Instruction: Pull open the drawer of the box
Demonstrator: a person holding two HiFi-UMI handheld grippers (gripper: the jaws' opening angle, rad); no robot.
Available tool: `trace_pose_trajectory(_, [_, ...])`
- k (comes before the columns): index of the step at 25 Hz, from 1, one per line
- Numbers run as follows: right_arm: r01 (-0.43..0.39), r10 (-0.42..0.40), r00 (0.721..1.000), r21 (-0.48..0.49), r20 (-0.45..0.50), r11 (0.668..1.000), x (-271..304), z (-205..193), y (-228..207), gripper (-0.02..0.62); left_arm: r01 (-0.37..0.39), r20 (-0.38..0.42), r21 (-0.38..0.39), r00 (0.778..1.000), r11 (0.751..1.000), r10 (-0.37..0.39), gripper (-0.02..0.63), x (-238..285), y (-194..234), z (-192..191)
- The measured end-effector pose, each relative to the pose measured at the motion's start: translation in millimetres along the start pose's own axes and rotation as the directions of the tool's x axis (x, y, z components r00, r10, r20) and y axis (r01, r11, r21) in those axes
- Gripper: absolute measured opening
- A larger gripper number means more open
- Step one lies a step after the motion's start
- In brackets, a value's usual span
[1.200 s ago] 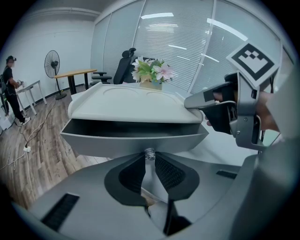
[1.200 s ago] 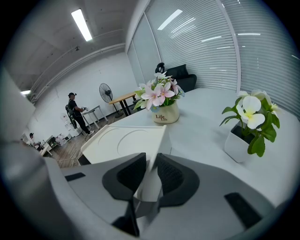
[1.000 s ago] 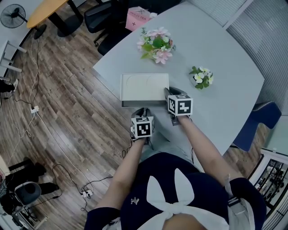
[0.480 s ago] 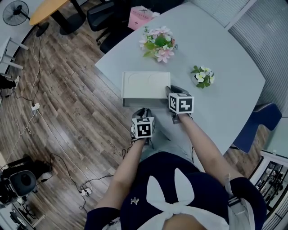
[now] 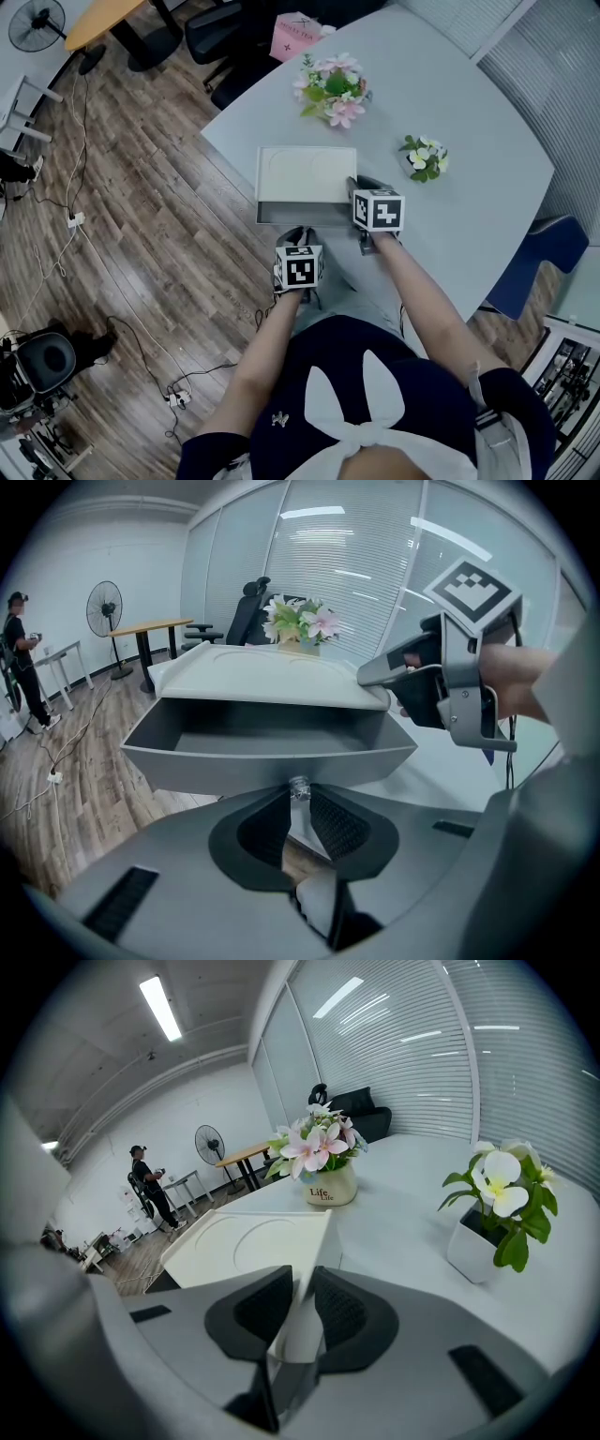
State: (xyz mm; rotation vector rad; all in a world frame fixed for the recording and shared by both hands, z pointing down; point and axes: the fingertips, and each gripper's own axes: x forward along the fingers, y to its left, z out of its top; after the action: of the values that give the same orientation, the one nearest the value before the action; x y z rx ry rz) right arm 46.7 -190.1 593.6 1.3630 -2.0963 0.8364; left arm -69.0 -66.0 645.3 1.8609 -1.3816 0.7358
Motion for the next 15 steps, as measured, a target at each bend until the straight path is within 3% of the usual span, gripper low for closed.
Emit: trace_pose_trajectory(15, [-0.005, 0.005, 1.000, 0.017, -0.005, 1.000, 0.1, 1.2, 0.0, 0.080, 0.003, -0.004, 0.008, 1.000, 1.000, -0.003, 0.078, -7.3, -2.4, -8.8])
